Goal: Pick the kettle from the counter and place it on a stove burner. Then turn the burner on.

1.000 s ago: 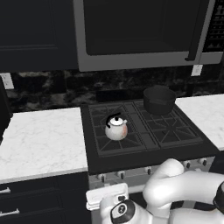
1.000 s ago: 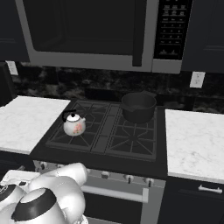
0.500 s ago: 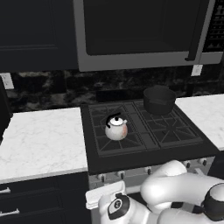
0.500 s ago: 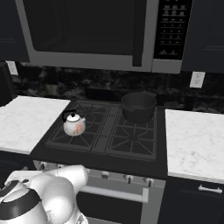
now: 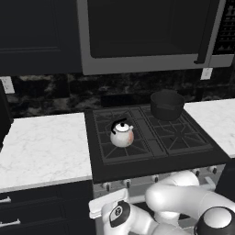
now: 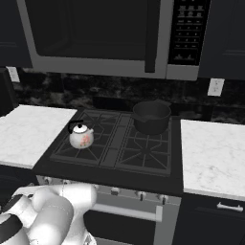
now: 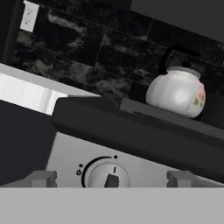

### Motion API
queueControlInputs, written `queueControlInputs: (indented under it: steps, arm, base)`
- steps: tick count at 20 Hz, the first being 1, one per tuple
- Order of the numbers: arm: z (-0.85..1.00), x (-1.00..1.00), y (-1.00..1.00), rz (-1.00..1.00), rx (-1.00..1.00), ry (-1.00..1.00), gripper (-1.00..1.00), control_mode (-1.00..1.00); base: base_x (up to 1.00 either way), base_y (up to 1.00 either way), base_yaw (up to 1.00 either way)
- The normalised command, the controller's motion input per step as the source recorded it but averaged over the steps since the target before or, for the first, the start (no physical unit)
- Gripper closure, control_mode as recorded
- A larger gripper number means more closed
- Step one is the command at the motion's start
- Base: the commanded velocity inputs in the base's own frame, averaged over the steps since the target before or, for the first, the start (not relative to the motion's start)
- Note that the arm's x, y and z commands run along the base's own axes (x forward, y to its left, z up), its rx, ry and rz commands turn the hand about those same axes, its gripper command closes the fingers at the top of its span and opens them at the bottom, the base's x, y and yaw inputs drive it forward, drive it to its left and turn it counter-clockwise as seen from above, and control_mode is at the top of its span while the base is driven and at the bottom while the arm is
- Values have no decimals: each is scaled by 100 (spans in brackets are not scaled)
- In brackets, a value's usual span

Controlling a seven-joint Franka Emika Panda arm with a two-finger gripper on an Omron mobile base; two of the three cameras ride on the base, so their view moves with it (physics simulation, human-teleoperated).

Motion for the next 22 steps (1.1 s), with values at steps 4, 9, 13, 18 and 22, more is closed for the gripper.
queueControlInputs:
  steps: [4, 9, 13, 18, 22]
  arm:
    - [-27, 19, 0, 0, 0, 0, -100, -100]
    - [-26, 20, 0, 0, 1, 0, -100, -100]
    - [-24, 22, 0, 0, 1, 0, -100, -100]
    - [-4, 19, 0, 0, 2, 0, -100, -100]
    - [0, 11, 8, 1, 0, 0, -100, -100]
  base:
    - [0, 0, 0]
    - [0, 0, 0]
    - [0, 0, 0]
    - [0, 0, 0]
    - [0, 0, 0]
